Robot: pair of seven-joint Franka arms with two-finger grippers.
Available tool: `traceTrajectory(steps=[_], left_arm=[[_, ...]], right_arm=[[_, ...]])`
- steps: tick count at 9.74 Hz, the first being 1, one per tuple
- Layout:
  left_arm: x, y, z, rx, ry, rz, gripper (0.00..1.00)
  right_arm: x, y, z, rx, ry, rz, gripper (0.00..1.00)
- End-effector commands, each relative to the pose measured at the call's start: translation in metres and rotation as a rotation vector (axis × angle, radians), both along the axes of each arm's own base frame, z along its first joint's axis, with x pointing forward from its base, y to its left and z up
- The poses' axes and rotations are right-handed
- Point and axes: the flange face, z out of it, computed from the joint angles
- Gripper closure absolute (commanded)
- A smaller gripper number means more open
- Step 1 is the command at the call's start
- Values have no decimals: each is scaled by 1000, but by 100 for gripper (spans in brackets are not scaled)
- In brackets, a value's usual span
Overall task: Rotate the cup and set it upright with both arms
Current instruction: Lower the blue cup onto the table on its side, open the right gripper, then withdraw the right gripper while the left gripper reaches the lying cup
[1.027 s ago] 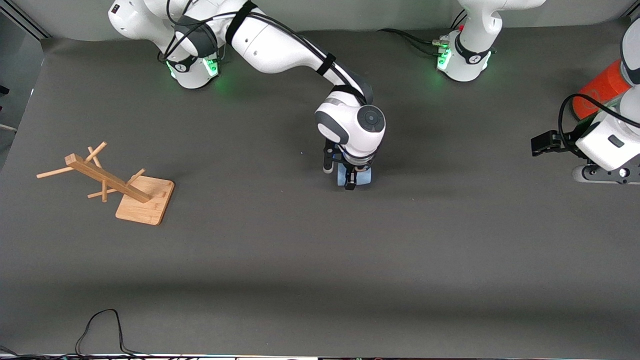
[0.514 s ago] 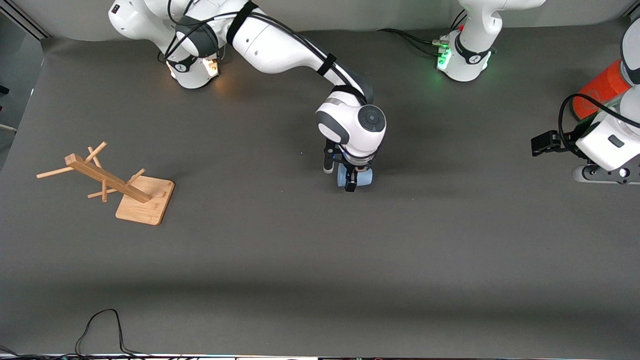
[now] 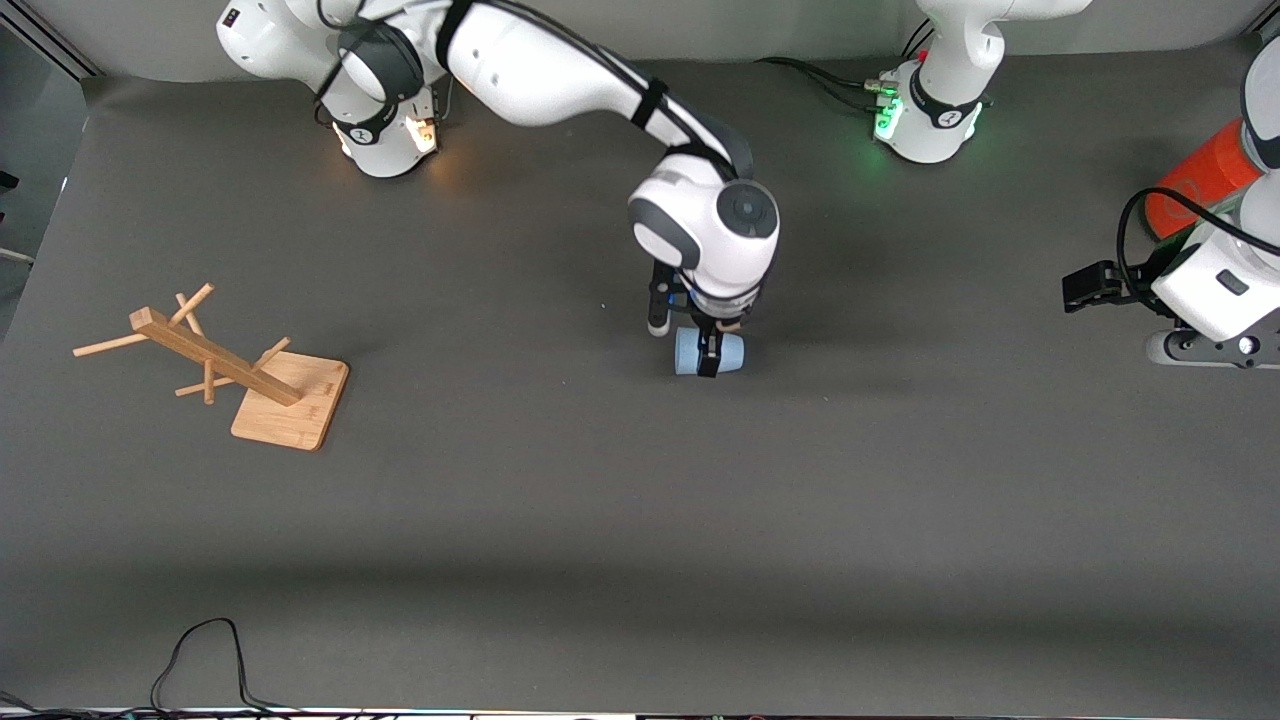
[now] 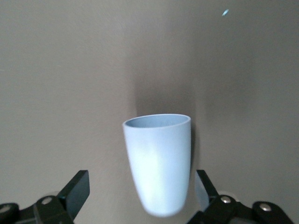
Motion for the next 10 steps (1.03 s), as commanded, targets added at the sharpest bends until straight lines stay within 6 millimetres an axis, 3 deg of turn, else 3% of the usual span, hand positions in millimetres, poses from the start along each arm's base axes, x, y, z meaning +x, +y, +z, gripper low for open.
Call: traceTrajectory(steps=[1,2,3,4,6,8,10], left_arm=[[-1,1,4,-7,10,-11,0],[-1,-2,4,-6,10,-12,0],[-1,-8,5,-5,7,-22,0],[-1,-15,7,-5,10,-30,0],[-2,-52,12,7,20,-71,0],[-2,-102,15,36,36,-10,0],[-7,-164,9,108,37,45,0]], right_arm=[[17,-52,101,65,103,74,0],[26,-96,148,98,118,154,0],[31,-144,181,138,138,245,0],[38,-194,211,167,132,314,0],[49,-284,259,183,129,493,0],[57,-373,295,187,135,733,0],[59,-452,313,180,106,936,0]])
